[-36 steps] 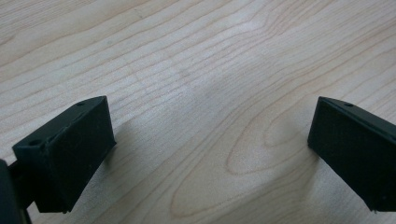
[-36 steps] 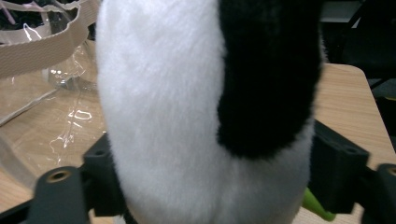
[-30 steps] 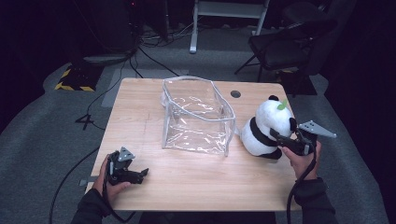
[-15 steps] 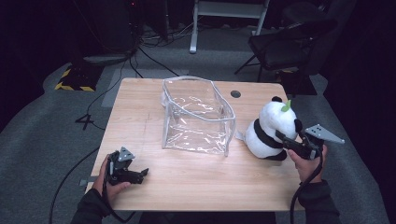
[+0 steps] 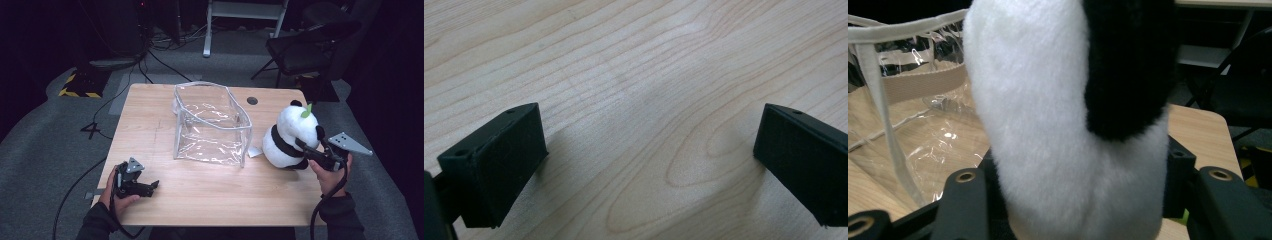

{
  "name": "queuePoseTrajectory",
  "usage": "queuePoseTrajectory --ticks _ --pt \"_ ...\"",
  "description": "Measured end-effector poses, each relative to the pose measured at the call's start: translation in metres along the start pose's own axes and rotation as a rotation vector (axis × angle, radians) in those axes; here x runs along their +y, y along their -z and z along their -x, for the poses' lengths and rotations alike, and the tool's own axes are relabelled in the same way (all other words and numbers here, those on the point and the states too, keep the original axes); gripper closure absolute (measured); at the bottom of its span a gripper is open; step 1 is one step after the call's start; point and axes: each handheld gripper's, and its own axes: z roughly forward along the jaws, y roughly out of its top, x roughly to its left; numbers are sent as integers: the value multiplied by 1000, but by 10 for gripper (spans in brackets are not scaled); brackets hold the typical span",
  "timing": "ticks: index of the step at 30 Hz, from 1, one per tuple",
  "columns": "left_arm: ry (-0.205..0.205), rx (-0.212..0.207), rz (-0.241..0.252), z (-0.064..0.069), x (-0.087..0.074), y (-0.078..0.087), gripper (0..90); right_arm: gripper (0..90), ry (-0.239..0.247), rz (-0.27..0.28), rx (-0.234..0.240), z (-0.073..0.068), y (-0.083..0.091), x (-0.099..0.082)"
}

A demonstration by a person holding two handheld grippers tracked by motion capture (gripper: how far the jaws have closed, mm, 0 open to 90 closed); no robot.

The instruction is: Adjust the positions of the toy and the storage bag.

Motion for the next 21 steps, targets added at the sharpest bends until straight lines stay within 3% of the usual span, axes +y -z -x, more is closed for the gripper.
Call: queuePoseTrajectory --ticks 8,21 --pt "-1 1 0 0 0 0 6 430 15 23 5 -4 3 11" --pt "0 0 0 0 0 0 6 429 42 81 10 -10 6 47"
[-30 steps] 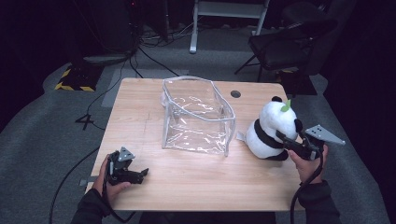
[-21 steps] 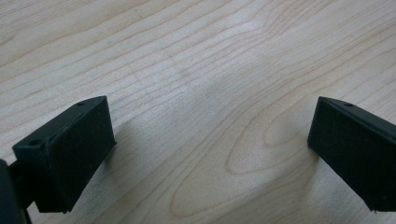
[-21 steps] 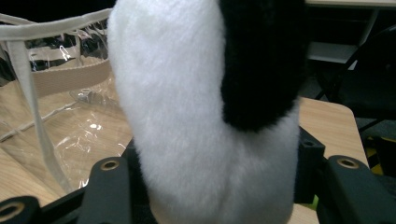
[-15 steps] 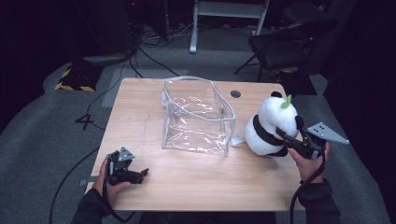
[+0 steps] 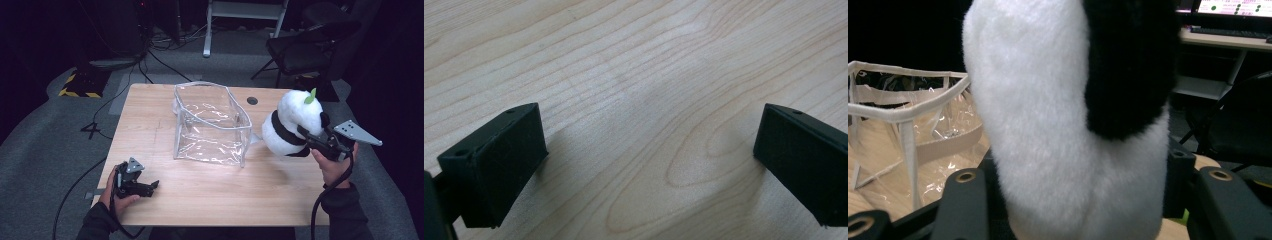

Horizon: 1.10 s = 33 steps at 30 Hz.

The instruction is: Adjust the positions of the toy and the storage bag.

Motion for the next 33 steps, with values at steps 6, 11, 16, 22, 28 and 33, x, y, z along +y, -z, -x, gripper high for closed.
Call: queuePoseTrajectory --ticks 6,11,16,22,28,33 --pt "0 0 0 0 0 0 6 429 8 17 -2 0 -3 12" --pt "0 0 0 0 0 0 6 429 24 41 -3 0 -3 28" --pt "-1 1 0 0 0 0 6 429 54 69 -5 -4 -2 51" --pt "0 0 0 0 0 0 6 429 71 85 -2 -9 -6 68" --pt "0 0 0 0 0 0 6 429 74 104 5 -15 -10 83" --pt "0 0 0 0 0 0 6 429 82 119 20 -22 -13 96"
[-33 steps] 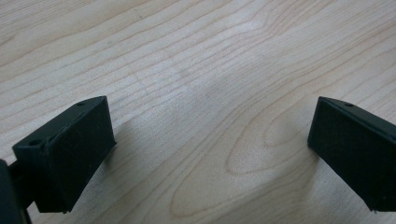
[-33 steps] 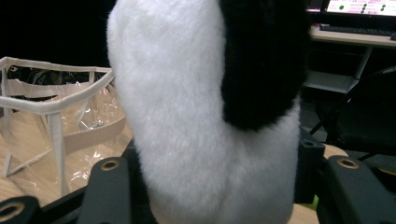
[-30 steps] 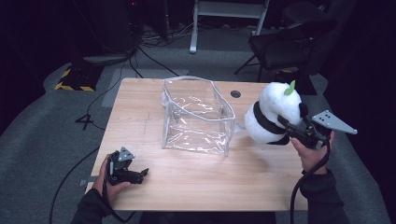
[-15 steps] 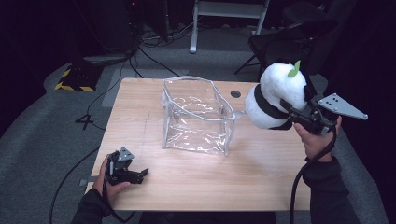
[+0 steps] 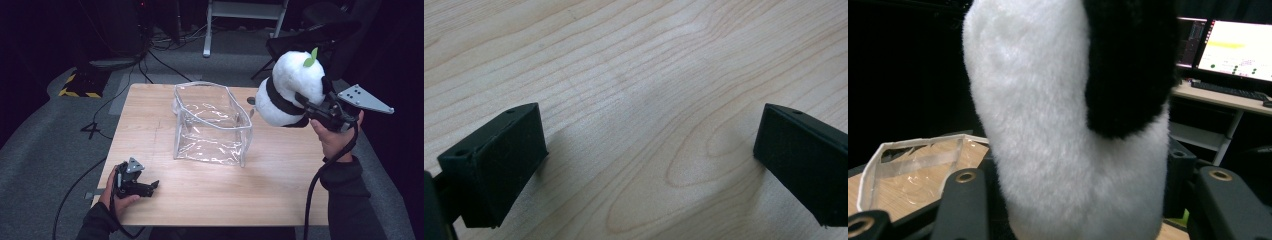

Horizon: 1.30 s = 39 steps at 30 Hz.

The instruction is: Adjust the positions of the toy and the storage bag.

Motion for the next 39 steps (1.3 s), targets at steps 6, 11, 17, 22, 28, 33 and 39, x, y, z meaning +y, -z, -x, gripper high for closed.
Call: queuePoseTrajectory --ticks 6,11,17,22,28,33,39 --pt "0 0 0 0 0 0 6 429 5 14 24 -7 -3 12" --pt "-1 0 0 0 0 0 6 429 23 28 43 -16 -8 22" --pt "0 -1 0 0 0 0 6 429 34 38 75 -29 -17 30" --pt "-1 -1 -2 0 0 0 6 429 32 56 91 -39 -25 35" --pt "-1 -1 -2 0 0 0 6 429 52 49 136 -55 -35 39" --pt "-1 -1 -1 0 0 0 6 429 62 41 159 -67 -44 41" --pt "-1 -1 -1 0 0 0 6 429 76 33 185 -82 -56 45"
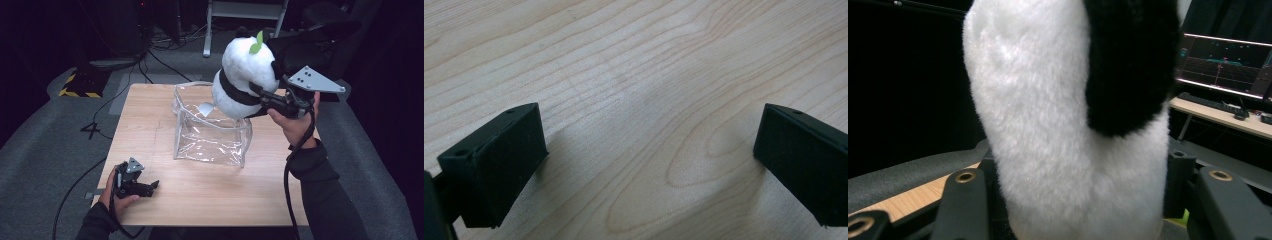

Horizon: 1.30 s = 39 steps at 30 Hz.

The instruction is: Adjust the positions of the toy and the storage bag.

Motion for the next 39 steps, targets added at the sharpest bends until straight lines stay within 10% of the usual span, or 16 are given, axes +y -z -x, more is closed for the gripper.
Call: queuePoseTrajectory --ticks 39 --pt "-2 1 -1 0 0 0 6 422 21 -87 80 -39 -73 -6"
